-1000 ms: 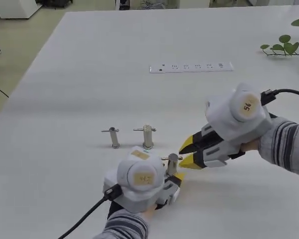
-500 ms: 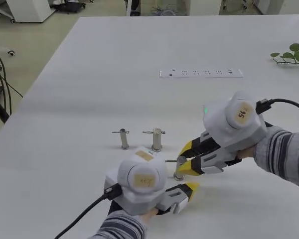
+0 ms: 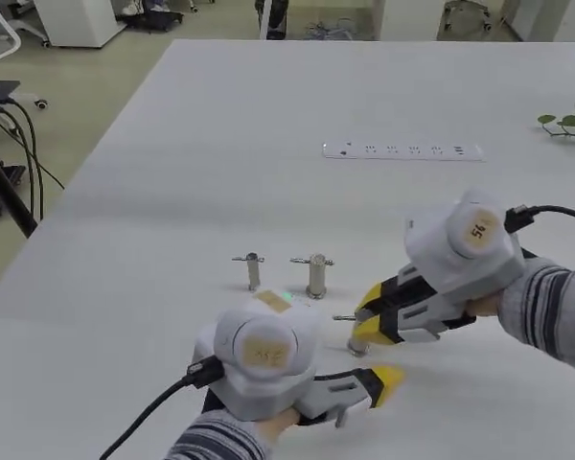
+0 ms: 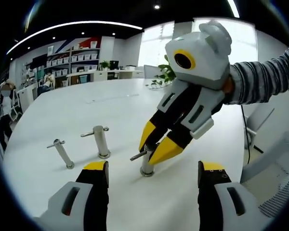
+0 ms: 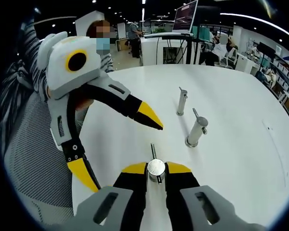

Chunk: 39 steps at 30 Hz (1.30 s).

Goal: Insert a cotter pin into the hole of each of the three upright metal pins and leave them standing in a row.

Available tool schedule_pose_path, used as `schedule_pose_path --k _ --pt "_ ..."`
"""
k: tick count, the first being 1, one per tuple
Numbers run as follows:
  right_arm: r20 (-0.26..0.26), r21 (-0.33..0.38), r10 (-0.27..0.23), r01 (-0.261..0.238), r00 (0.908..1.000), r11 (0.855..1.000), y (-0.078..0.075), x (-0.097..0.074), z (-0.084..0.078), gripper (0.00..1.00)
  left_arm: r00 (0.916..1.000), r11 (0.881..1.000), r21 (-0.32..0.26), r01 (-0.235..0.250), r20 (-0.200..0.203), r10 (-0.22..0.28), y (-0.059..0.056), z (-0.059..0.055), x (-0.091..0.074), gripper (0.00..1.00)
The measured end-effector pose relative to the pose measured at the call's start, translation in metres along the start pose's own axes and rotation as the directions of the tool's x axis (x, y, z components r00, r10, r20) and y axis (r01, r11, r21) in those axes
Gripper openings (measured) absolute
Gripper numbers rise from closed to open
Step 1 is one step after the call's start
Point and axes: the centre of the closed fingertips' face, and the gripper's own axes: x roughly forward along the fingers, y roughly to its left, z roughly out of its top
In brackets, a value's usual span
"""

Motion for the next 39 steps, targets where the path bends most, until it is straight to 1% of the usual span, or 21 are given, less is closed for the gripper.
schedule_pose_path --k 1,3,5,8,13,16,18,20,21,25,30,32,36,37,39 --pt "0.000 0.003 -0.001 0.001 1.0000 1.000 0.000 0.000 0.000 0.09 1.0000 1.000 0.006 -0.004 0.003 0.004 0.001 0.001 -0.002 0.76" --pt "0.002 0.012 -0.002 0.002 1.0000 1.000 -0.001 -0.001 0.000 0.08 0.9998 0.999 0.043 -0.018 -0.007 0.018 0.004 0.000 -0.007 0.79" --pt "-0.001 0.010 -0.003 0.003 1.0000 1.000 -0.001 -0.002 -0.001 0.08 0.9998 0.998 0.059 -0.019 0.004 0.019 0.005 0.002 -0.011 0.83" --pt "-0.005 0.017 -0.004 0.004 1.0000 1.000 -0.004 -0.004 -0.003 0.08 0.9996 0.998 0.048 -0.029 0.006 0.029 0.009 0.001 -0.018 0.87" --pt "0.004 0.031 -0.029 0.029 0.9996 0.999 -0.016 -0.012 0.000 0.08 0.9991 0.998 0.045 -0.041 0.008 0.041 0.018 0.002 -0.028 0.88" --pt "-0.003 0.023 -0.043 0.043 0.9991 0.999 -0.024 -0.015 0.001 0.08 0.9986 0.998 0.041 -0.048 0.021 0.048 0.022 0.006 -0.032 0.90" --pt "-0.007 0.018 -0.049 0.049 0.9988 0.999 -0.028 -0.017 0.001 0.08 0.9977 0.997 0.045 -0.058 0.037 0.057 0.027 0.011 -0.037 0.90" --pt "-0.011 0.017 -0.055 0.055 0.9984 0.998 -0.032 -0.019 0.000 0.08 0.9964 0.997 0.040 -0.061 0.061 0.059 0.029 0.016 -0.041 0.90" --pt "-0.013 0.015 -0.058 0.058 0.9982 0.998 -0.033 -0.019 0.001 0.08 0.9959 0.997 0.032 -0.063 0.066 0.061 0.032 0.018 -0.043 0.90" --pt "-0.028 0.009 -0.065 0.065 0.9975 0.998 -0.039 -0.021 -0.001 0.08 0.9937 0.996 0.027 -0.090 0.068 0.088 0.042 0.018 -0.049 0.90" --pt "-0.044 0.004 -0.070 0.070 0.9966 0.998 -0.047 -0.022 -0.002 0.08 0.9918 0.993 0.034 -0.115 0.061 0.113 0.053 0.015 -0.055 0.91" --pt "-0.048 0.004 -0.071 0.072 0.9963 0.997 -0.050 -0.023 -0.001 0.08 0.9912 0.992 0.025 -0.120 0.059 0.119 0.056 0.014 -0.057 0.91" --pt "-0.048 0.017 -0.069 0.070 0.9965 0.997 -0.054 -0.022 -0.001 0.08 0.9896 0.991 0.013 -0.131 0.062 0.130 0.061 0.013 -0.059 0.91" --pt "-0.051 0.017 -0.067 0.068 0.9964 0.998 -0.055 -0.021 -0.002 0.08 0.9887 0.991 0.002 -0.130 0.075 0.130 0.062 0.015 -0.060 0.91" --pt "-0.060 0.015 -0.064 0.065 0.9961 0.998 -0.057 -0.019 -0.003 0.08 0.9879 0.991 -0.005 -0.132 0.082 0.132 0.063 0.016 -0.061 0.91"
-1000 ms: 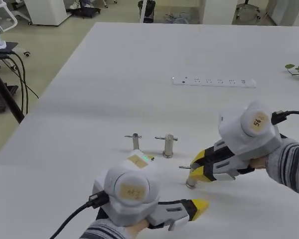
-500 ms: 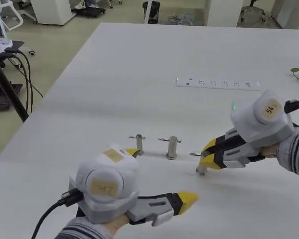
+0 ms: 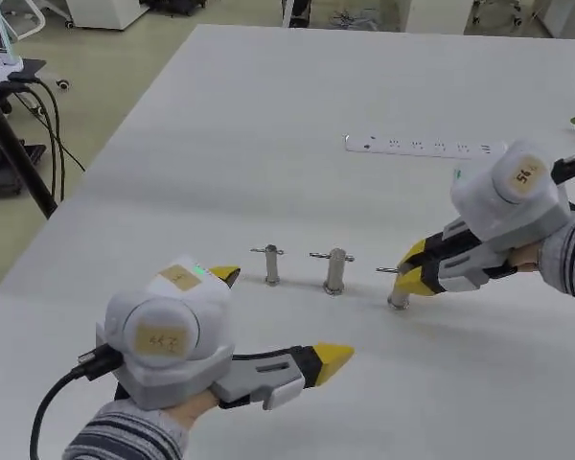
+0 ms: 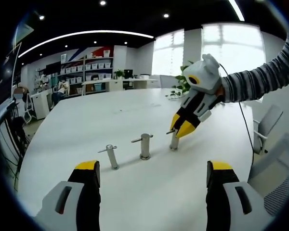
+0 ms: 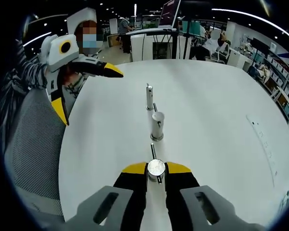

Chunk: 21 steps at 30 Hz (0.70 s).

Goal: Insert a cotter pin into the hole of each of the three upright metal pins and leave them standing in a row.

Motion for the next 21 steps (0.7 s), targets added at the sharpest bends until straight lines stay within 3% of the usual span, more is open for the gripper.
schedule_pose_path --k 4,21 --pt "-0.011 -0.002 0.005 -0.005 0.9999 1.000 -0.003 0.003 -0.001 0.08 0.9999 1.000 -0.004 -0.007 0.010 0.007 0.002 0.001 0.000 0.90" --pt "-0.021 -0.004 0.002 -0.003 0.9998 1.000 -0.016 0.009 -0.001 0.08 0.9996 0.999 -0.023 -0.026 -0.011 0.026 0.007 -0.009 0.001 0.89"
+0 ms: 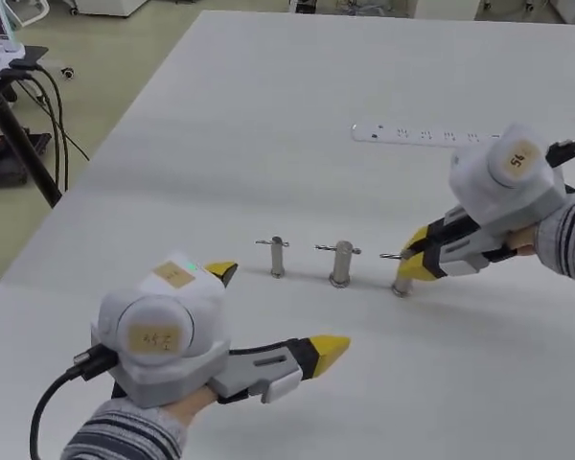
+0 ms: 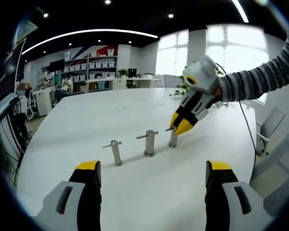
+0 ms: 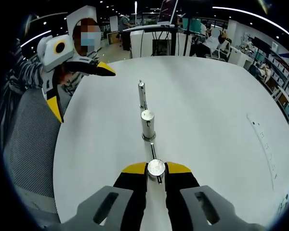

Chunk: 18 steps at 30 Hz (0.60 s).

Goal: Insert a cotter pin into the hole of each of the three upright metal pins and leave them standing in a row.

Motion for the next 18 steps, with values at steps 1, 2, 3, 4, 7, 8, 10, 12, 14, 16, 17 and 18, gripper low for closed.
schedule_pose_path --k 1,2,3,4,7,8,10,12,14,16,17,18 --pt "-0.001 0.001 0.000 0.000 1.0000 1.000 -0.0006 0.0001 -0.0001 0.08 1.0000 1.000 -0.001 0.000 -0.002 0.000 0.0000 -0.0006 0.0002 0.88" --pt "-0.001 0.001 0.001 -0.001 1.0000 1.000 -0.0009 0.0002 -0.0002 0.08 1.0000 1.000 -0.001 0.001 -0.003 -0.001 -0.0001 -0.0011 0.0004 0.88" --pt "-0.003 -0.002 0.004 -0.004 1.0000 1.000 -0.0015 0.0002 -0.0006 0.08 1.0000 1.000 -0.002 0.000 -0.005 0.000 0.0001 -0.0018 0.0006 0.88" --pt "-0.005 -0.001 0.008 -0.008 1.0000 1.000 -0.0020 0.0000 -0.0011 0.08 1.0000 1.000 -0.002 -0.002 -0.007 0.002 0.0007 -0.0026 0.0008 0.88" --pt "-0.007 0.000 0.021 -0.021 0.9998 1.000 -0.0024 -0.0001 -0.0019 0.08 0.9999 1.000 -0.005 -0.006 -0.012 0.006 0.0019 -0.0045 0.0011 0.88" --pt "-0.008 0.002 0.024 -0.024 0.9997 1.000 -0.0024 0.0000 -0.0018 0.09 0.9998 1.000 -0.006 -0.011 -0.014 0.011 0.0027 -0.0053 0.0010 0.88" --pt "-0.013 -0.002 0.030 -0.030 0.9995 1.000 -0.0054 0.0012 -0.0032 0.09 0.9997 1.000 -0.008 -0.013 -0.020 0.012 0.0036 -0.0070 0.0009 0.88" --pt "-0.016 -0.005 0.035 -0.035 0.9993 0.999 -0.0050 0.0012 -0.0032 0.09 0.9997 1.000 -0.011 -0.015 -0.019 0.014 0.0043 -0.0071 0.0006 0.88" --pt "-0.012 0.000 0.041 -0.041 0.9991 0.999 -0.0038 0.0010 -0.0031 0.09 0.9997 1.000 -0.010 -0.015 -0.017 0.015 0.0045 -0.0066 0.0005 0.88" --pt "-0.007 -0.009 0.043 -0.043 0.9991 0.999 -0.0029 0.0009 -0.0028 0.09 0.9997 1.000 -0.008 -0.014 -0.020 0.014 0.0044 -0.0070 0.0006 0.88" --pt "-0.007 -0.008 0.043 -0.043 0.9990 0.999 -0.0026 0.0009 -0.0027 0.09 0.9997 1.000 -0.008 -0.014 -0.022 0.013 0.0042 -0.0075 0.0007 0.88" --pt "-0.004 0.001 0.043 -0.043 0.9991 0.999 -0.0025 0.0009 -0.0025 0.09 0.9997 1.000 -0.008 -0.013 -0.023 0.013 0.0041 -0.0077 0.0006 0.88"
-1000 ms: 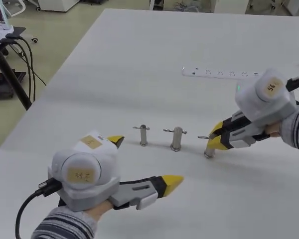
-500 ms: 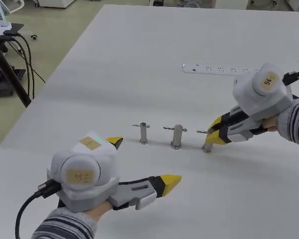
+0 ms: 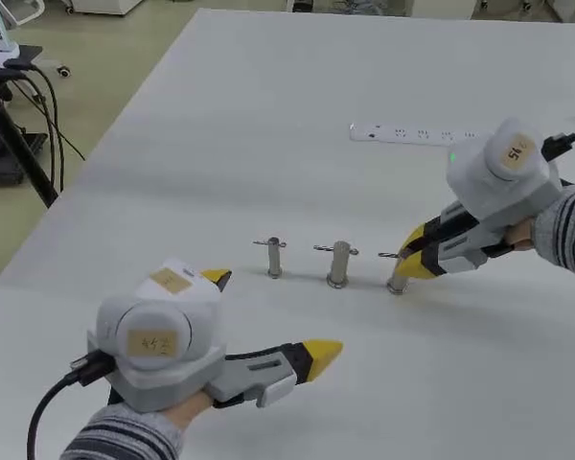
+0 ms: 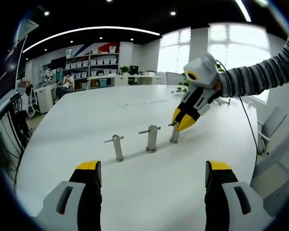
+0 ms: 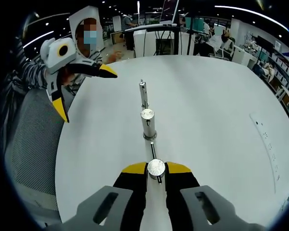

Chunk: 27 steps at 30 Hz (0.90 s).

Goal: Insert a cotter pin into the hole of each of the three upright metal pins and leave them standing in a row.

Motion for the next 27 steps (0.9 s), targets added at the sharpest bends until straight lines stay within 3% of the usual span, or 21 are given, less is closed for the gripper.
schedule_pose_path --k 8,13,16,19,22,27 --pt "0.007 -0.051 -0.007 0.008 1.0000 0.999 0.002 0.000 0.002 0.10 0.9999 1.000 0.010 0.006 -0.014 -0.005 -0.001 -0.001 0.000 0.88" --pt "0.007 -0.062 -0.040 0.040 0.9992 0.997 0.005 -0.004 0.000 0.21 0.9998 1.000 0.021 0.008 -0.016 -0.008 0.001 0.002 0.000 0.88" --pt "0.033 -0.016 -0.081 0.082 0.9962 0.997 0.005 -0.010 0.002 0.32 0.9999 0.999 0.032 0.008 -0.015 -0.008 0.003 0.006 0.000 0.89" --pt "0.072 0.058 -0.148 0.144 0.9865 0.988 0.005 -0.018 0.004 0.43 0.9998 0.999 0.036 0.011 -0.014 -0.010 0.005 0.009 -0.001 0.90" --pt "0.077 0.109 -0.186 0.177 0.9795 0.978 0.009 -0.023 0.002 0.50 0.9997 0.999 0.034 0.019 -0.017 -0.019 0.006 0.010 0.000 0.93" --pt "0.150 0.206 -0.268 0.236 0.9516 0.950 0.018 -0.035 0.009 0.62 0.9991 0.999 0.039 0.034 -0.025 -0.033 0.007 0.013 0.000 0.96"
